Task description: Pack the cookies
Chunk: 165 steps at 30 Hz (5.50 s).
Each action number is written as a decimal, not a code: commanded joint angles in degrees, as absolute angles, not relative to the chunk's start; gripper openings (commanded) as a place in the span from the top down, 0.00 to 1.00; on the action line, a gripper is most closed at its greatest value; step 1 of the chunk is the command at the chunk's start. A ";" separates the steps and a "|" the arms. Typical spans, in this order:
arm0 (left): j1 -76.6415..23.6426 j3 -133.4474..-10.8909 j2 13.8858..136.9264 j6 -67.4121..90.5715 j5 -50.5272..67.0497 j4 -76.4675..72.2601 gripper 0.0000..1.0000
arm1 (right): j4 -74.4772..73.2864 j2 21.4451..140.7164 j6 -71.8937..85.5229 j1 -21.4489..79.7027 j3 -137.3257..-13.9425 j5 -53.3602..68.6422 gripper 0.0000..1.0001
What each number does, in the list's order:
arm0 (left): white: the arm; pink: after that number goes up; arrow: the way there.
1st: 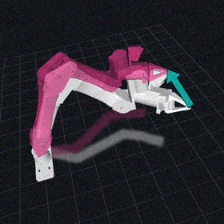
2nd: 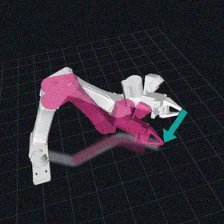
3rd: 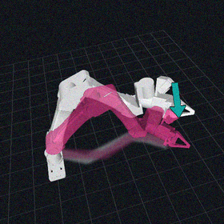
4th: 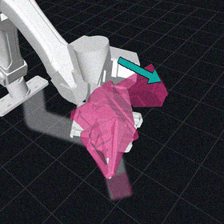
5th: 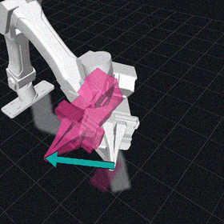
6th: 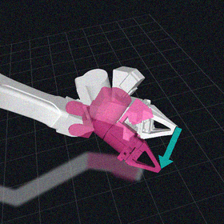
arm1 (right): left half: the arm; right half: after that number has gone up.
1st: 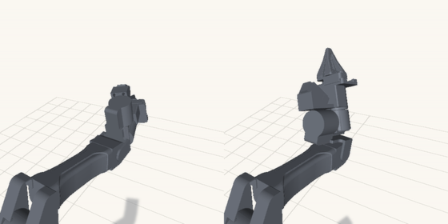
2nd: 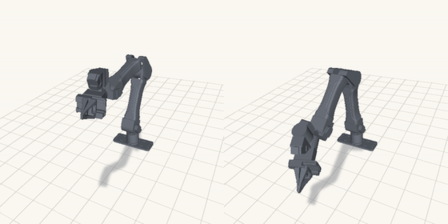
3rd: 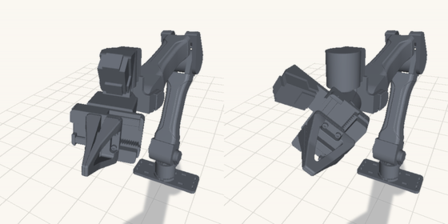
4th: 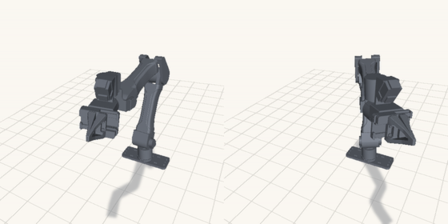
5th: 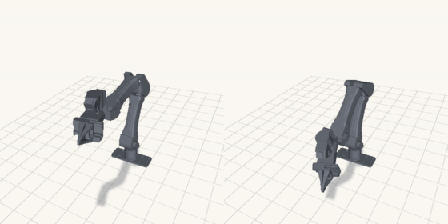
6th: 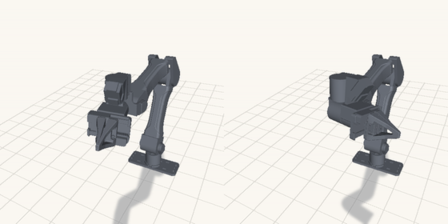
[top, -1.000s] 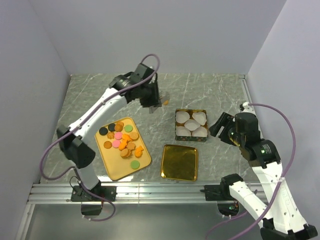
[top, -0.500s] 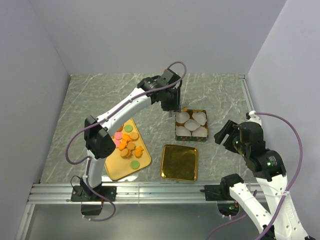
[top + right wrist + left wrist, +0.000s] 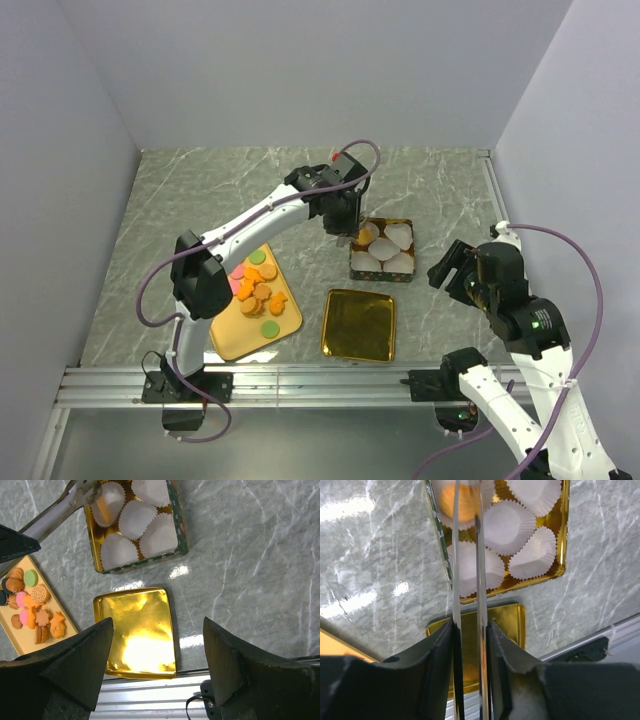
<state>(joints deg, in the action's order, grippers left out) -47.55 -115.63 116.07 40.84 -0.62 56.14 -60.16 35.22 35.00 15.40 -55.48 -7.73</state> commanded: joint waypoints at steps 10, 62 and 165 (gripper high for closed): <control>-48.60 -116.89 113.73 39.73 -3.78 53.53 0.76 | -59.15 36.21 34.01 15.29 -55.11 -8.17 0.21; -46.59 -77.43 70.13 55.99 -22.23 75.67 0.36 | -49.13 43.07 31.82 16.52 -50.63 1.58 0.22; -31.11 -95.97 81.29 37.27 -12.57 67.41 0.71 | -53.17 38.33 29.61 19.07 -52.82 8.35 0.05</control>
<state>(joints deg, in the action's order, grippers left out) -30.79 -91.50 79.57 39.57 -14.50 68.58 -52.07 40.77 28.05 18.79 -52.36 9.78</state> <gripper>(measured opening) 0.377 0.951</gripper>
